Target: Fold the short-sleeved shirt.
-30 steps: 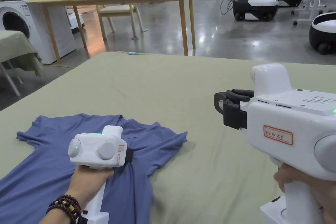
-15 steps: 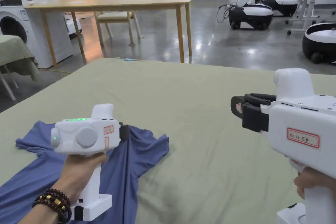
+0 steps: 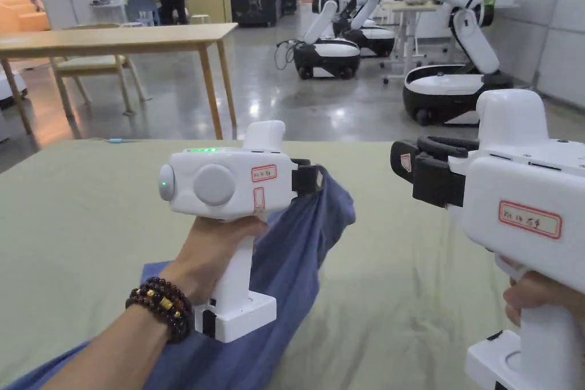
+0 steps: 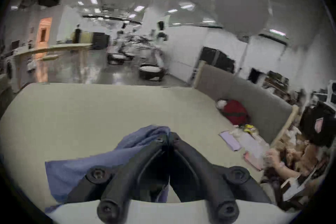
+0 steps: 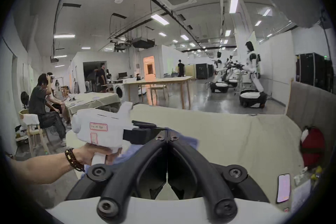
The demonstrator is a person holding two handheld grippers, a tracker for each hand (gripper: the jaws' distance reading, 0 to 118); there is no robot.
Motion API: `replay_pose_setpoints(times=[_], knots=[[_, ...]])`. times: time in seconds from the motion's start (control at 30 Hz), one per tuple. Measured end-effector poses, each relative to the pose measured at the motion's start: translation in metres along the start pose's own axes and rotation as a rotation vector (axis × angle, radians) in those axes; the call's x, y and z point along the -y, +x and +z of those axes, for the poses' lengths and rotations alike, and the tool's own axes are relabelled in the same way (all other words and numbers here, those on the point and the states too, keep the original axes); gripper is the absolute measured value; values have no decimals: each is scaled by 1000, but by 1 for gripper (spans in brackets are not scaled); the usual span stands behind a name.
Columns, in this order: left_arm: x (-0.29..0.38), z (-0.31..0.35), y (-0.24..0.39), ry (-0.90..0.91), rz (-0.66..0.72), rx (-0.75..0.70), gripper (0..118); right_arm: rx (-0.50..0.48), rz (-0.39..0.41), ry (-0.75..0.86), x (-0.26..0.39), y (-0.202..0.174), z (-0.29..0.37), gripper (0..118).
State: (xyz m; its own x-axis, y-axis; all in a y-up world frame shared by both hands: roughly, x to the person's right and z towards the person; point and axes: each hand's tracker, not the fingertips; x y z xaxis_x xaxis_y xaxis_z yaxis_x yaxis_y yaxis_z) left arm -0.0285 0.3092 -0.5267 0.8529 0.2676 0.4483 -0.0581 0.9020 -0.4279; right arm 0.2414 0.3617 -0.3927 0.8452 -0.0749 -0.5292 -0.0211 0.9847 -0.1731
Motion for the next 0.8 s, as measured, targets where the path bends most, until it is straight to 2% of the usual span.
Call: replay_pose_setpoints(times=[0.13,0.23,0.33,0.43,0.53,0.57,0.63,0.67,0.7,0.77,0.8], knots=[[1,-50,68,-53,-51,181,0,68,-21,50,-7,31,42,1],[26,-100,101,-165,-70,233,0,121,-25,64,-7,51,65,1],[83,-152,115,-308,-137,178,0,163,-32,59,-2,69,80,1],[145,-195,111,-474,-113,123,0,194,-36,41,5,86,89,1],[191,-219,105,-586,-144,32,0,221,-32,20,12,99,92,1],[201,-223,104,-610,-153,24,0,229,-31,13,15,102,91,1],[196,-217,102,-543,-131,52,2,240,-25,3,19,104,92,1],[187,-217,101,-549,-111,51,10,243,-23,-2,21,104,92,1],[181,-214,101,-541,-92,49,33,243,-25,-6,22,104,90,1],[159,-199,95,-452,-58,40,102,239,-44,-6,24,101,89,1],[149,-191,93,-397,-53,23,102,233,-50,-4,24,98,89,1]])
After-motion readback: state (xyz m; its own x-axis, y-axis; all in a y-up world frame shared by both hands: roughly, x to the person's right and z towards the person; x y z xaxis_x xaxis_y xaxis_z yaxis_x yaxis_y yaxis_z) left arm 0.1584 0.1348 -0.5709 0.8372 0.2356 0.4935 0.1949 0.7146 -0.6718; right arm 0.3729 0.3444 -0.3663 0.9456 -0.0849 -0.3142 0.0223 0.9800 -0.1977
